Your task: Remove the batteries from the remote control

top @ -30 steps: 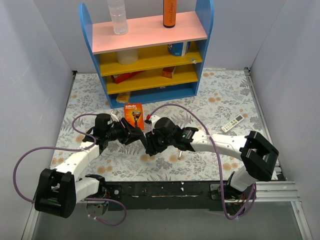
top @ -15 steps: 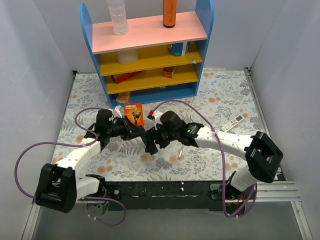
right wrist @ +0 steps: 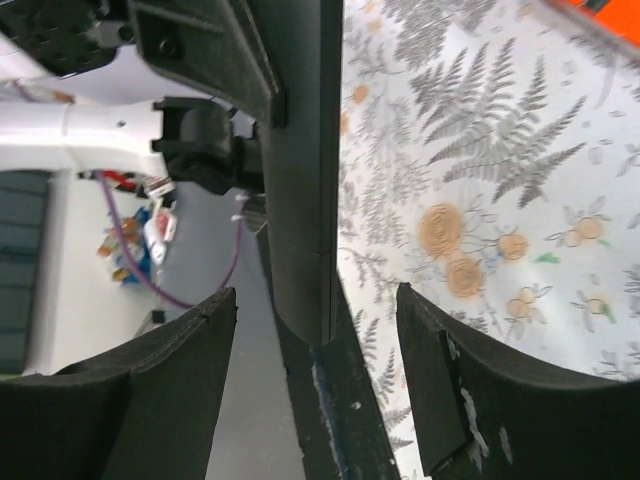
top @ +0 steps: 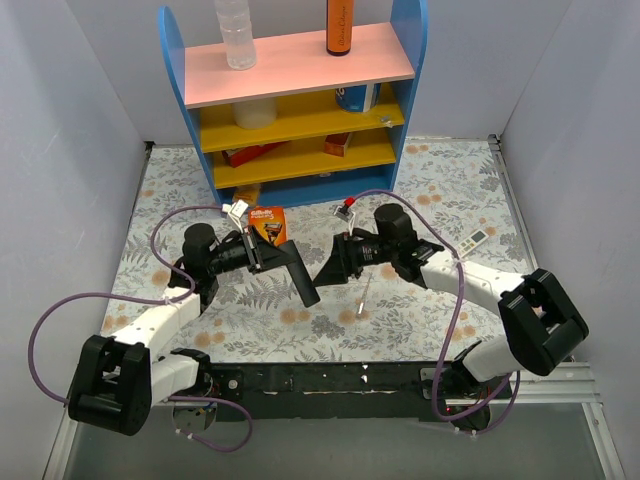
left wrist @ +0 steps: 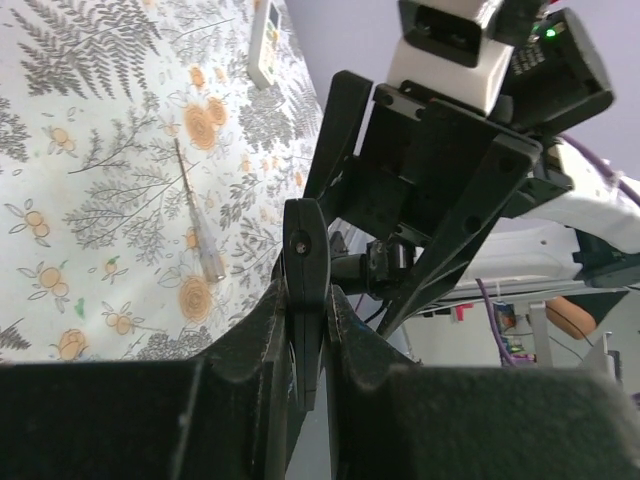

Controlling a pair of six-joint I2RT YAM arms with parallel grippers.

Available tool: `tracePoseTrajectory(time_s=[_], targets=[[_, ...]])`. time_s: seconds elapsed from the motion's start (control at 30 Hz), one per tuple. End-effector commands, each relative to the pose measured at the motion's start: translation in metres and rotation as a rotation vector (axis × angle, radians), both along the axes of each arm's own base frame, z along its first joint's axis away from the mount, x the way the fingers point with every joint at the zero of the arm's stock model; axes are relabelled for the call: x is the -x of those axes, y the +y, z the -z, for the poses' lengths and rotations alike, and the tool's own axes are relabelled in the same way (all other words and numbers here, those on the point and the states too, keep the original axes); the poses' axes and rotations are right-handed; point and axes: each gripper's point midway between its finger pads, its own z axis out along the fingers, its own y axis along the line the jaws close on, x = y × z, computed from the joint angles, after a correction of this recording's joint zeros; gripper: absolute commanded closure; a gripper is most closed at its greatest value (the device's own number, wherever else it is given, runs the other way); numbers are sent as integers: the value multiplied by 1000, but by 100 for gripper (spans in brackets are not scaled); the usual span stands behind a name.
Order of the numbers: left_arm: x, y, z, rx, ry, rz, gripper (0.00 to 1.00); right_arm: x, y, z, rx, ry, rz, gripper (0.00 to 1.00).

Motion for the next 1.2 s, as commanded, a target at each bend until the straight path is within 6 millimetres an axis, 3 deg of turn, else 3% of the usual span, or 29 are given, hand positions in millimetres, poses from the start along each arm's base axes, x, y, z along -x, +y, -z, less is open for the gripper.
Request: tracePoseTrajectory(time_s=[0.0, 0.53, 0.9, 1.0, 1.17], targets=[[11, -4, -24, 98, -100, 60, 100, 15, 6, -30, -163, 20, -123, 30], [-4, -6, -19, 125, -79, 28, 100, 2, 25, -14, -203, 200, -96, 41], [-24, 4, -8, 132, -46, -62, 100, 18, 19, 20, -145, 262, -98, 66], [-26, 5, -5, 132, -32, -63, 100, 24, 14, 32, -121, 280, -99, 78], [-26, 5, 2, 126, -13, -56, 100, 28, 11, 37, -111, 272, -94, 80]])
